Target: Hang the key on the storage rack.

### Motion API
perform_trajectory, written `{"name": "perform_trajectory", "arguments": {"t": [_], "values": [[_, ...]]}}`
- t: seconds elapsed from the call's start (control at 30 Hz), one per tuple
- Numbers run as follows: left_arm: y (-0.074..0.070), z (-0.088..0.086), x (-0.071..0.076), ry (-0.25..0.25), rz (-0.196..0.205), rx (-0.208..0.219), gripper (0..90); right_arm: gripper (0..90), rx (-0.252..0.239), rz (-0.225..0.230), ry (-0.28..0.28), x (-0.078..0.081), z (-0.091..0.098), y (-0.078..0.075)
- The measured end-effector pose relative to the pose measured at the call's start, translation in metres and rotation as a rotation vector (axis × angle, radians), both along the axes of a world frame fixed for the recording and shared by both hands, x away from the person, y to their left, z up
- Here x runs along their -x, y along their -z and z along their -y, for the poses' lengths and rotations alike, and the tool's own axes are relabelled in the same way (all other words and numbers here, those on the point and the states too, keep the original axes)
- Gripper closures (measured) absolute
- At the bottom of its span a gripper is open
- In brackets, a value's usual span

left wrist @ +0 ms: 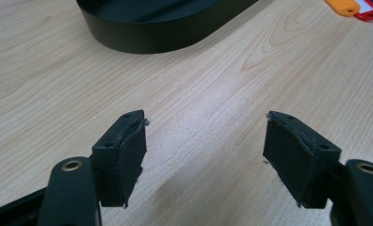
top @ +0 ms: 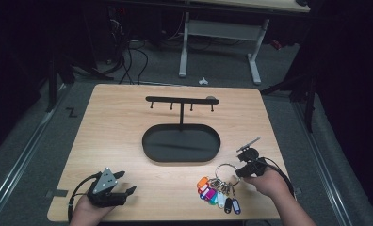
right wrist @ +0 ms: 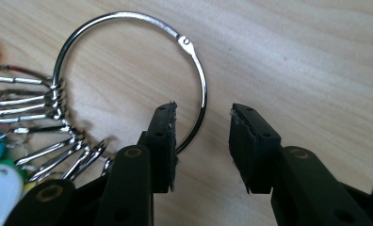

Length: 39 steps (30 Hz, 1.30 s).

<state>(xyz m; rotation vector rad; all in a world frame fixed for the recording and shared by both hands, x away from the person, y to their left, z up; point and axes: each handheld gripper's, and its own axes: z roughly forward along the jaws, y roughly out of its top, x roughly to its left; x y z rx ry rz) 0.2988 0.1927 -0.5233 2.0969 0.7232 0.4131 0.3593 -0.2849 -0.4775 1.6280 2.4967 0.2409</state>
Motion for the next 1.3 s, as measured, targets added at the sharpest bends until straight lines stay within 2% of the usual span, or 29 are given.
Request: {"name": "perform_trajectory", "arguments": {"t": [0.03, 0.13, 0.23, 0.33, 0.4, 0.47, 0.53, 0.57, 0.6, 0.63, 0.7, 0.8, 0.87, 0.93, 1.0, 1.1, 1.17, 1.3], "values": [[0.0, 0.0, 0.0, 0.001, 0.001, -0.001, 30.5, 62.1, -0.005, -0.02, -0.001, 0.0, -0.001, -0.001], [0.0, 0.001, -0.001, 0.006, -0.001, -0.001, 30.6, 60.3, 0.02, -0.029, -0.007, -0.003, -0.003, -0.001], [0.0, 0.001, -0.001, 0.008, -0.001, -0.001, 30.5, 58.5, 0.021, -0.056, -0.039, -0.01, -0.006, 0.003], [0.0, 0.0, -0.001, 0.009, 0.0, 0.0, 30.6, 59.3, 0.051, -0.089, -0.063, -0.02, -0.01, 0.009], [0.0, 0.0, -0.001, 0.005, 0.003, 0.009, 30.9, 61.1, 0.057, -0.125, -0.046, -0.029, -0.011, 0.01], [0.0, 0.0, -0.001, 0.007, 0.001, 0.005, 30.9, 62.3, 0.053, -0.122, -0.047, -0.034, -0.011, 0.009], [0.0, 0.0, -0.001, 0.006, 0.0, 0.005, 30.9, 62.6, 0.057, -0.128, -0.065, -0.038, -0.011, 0.01], [0.0, 0.0, -0.001, 0.009, 0.0, 0.002, 30.9, 64.6, 0.065, -0.139, -0.095, -0.042, -0.012, 0.01], [0.0, 0.0, -0.001, 0.009, 0.0, 0.002, 30.9, 64.6, 0.065, -0.139, -0.095, -0.042, -0.012, 0.01], [0.0, 0.001, -0.001, 0.012, -0.001, 0.002, 31.0, 69.6, 0.068, -0.161, -0.118, -0.044, -0.015, 0.01], [0.0, 0.001, -0.001, 0.017, -0.004, -0.001, 31.2, 70.9, 0.07, -0.178, -0.157, -0.046, -0.016, 0.01], [0.0, 0.002, -0.001, 0.022, -0.004, -0.004, 31.3, 71.7, 0.072, -0.202, -0.164, -0.049, -0.017, 0.01], [0.0, 0.002, -0.001, 0.025, -0.002, -0.008, 31.3, 71.6, 0.076, -0.211, -0.186, -0.053, -0.016, 0.01], [0.001, 0.003, 0.0, 0.029, -0.006, -0.01, 31.3, 72.4, 0.078, -0.218, -0.174, -0.055, -0.017, 0.01], [0.001, 0.004, 0.0, 0.031, -0.006, -0.012, 31.3, 76.4, 0.081, -0.215, -0.188, -0.057, -0.015, 0.01], [0.001, 0.004, 0.0, 0.034, -0.01, -0.012, 31.4, 84.5, 0.071, -0.213, -0.18, -0.058, -0.013, 0.01], [0.001, 0.004, 0.0, 0.034, -0.009, -0.01, 31.5, 85.6, 0.065, -0.22, -0.164, -0.057, -0.013, 0.01], [0.001, 0.005, 0.001, 0.039, -0.011, -0.013, 31.5, 86.5, 0.103, -0.209, -0.221, -0.056, -0.017, 0.01]]}}
